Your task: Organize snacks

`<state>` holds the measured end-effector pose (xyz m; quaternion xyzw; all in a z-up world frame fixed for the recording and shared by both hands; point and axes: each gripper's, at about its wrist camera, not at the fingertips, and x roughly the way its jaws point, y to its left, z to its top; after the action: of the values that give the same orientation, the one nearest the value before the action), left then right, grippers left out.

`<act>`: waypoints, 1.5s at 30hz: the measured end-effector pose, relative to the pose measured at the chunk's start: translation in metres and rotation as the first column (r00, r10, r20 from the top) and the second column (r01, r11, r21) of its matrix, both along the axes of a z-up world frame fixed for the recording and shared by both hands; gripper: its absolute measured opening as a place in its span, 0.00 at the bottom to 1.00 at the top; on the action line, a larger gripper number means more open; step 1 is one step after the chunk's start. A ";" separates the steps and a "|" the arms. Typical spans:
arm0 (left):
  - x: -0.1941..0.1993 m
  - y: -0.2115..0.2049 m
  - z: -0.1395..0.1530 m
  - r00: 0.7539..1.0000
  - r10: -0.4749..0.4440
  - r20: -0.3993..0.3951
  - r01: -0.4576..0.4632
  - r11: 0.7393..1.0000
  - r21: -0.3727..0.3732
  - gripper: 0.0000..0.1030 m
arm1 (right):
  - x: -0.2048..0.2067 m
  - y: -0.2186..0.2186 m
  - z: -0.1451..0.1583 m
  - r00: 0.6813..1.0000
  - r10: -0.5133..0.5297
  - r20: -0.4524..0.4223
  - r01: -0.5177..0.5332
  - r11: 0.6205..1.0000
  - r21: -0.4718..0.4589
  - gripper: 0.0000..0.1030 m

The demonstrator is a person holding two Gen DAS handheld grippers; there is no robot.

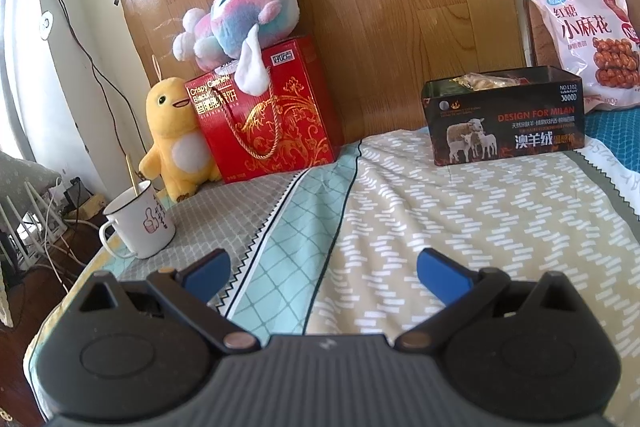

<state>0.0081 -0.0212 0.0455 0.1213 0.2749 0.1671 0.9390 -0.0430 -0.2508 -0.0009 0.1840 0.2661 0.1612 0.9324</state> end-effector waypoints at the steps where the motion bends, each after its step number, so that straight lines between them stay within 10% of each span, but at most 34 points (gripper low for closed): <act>1: 0.000 0.000 0.000 1.000 0.000 0.001 0.000 1.000 0.002 1.00 | 0.000 0.000 0.000 1.000 0.000 0.001 0.000 1.000 0.001 0.83; 45: 0.004 -0.002 0.001 0.999 -0.014 -0.029 0.015 0.999 0.030 1.00 | -0.002 -0.002 0.000 1.000 -0.020 -0.005 0.020 1.000 0.020 0.83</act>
<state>0.0119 -0.0235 0.0467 0.1400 0.2847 0.1626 0.9343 -0.0451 -0.2528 -0.0013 0.1965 0.2649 0.1541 0.9314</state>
